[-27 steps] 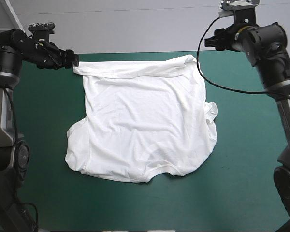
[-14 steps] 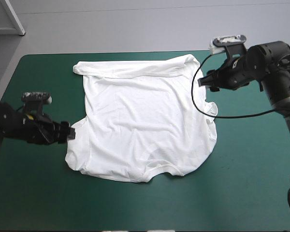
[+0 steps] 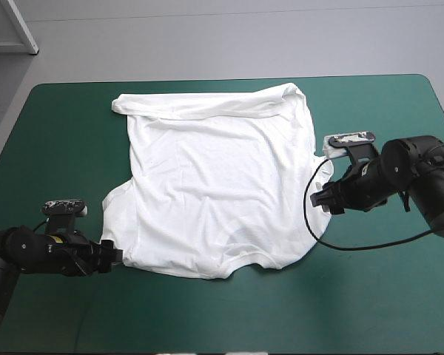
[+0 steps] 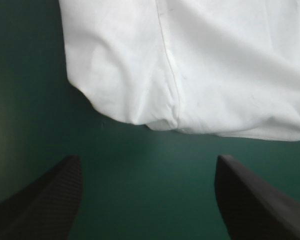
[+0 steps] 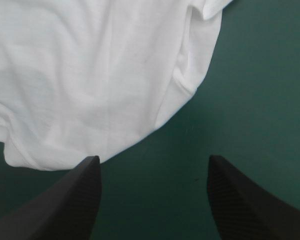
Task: Fold the cloth
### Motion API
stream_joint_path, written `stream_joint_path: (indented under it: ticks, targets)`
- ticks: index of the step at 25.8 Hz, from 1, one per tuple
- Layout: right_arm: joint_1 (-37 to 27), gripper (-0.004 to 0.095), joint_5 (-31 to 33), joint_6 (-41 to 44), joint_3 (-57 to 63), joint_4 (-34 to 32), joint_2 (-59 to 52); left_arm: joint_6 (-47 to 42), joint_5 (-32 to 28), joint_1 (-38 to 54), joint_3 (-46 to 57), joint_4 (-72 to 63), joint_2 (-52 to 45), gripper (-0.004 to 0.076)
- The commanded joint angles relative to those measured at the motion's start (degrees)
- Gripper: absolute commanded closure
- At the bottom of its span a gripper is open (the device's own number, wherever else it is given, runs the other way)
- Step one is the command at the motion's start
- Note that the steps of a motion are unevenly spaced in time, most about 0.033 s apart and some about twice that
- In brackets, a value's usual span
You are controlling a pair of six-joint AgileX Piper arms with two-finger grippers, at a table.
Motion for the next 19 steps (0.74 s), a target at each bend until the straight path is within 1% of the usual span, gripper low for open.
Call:
stream_joint_path:
  ticks: [1,6,9,14,16,18,19]
  targets:
    - [-0.4,0.0333,-2.9,-0.5,2.9,0.8,-3.3,0.1,-5.6,-2.3,-0.3,-1.7,0.8,0.0191]
    - [-0.4,0.0333,-4.0,-0.5,7.7,1.1,-4.2,-1.8,-12.0,-7.9,0.2,-1.2,5.9,0.0191]
    - [-0.4,0.0333,-5.0,-0.6,9.7,1.1,-4.3,-4.2,-14.6,-11.4,0.2,1.2,10.2,0.0191]
    - [-0.4,0.0333,-6.8,-0.5,11.0,1.3,-4.3,-11.1,-17.8,-16.4,0.2,8.1,16.5,0.0195]
    - [-0.4,0.0333,-8.4,-0.5,11.5,2.1,-4.3,-12.9,-19.3,-18.9,0.2,8.5,19.8,0.0223]
    - [-0.4,0.0333,-10.7,0.0,12.0,2.3,-4.3,-14.9,-19.9,-21.6,0.2,8.9,22.3,0.0281]
    - [-0.4,0.0333,-11.9,0.3,12.0,2.2,-4.2,-16.8,-20.1,-23.2,0.2,9.5,23.1,0.0346]
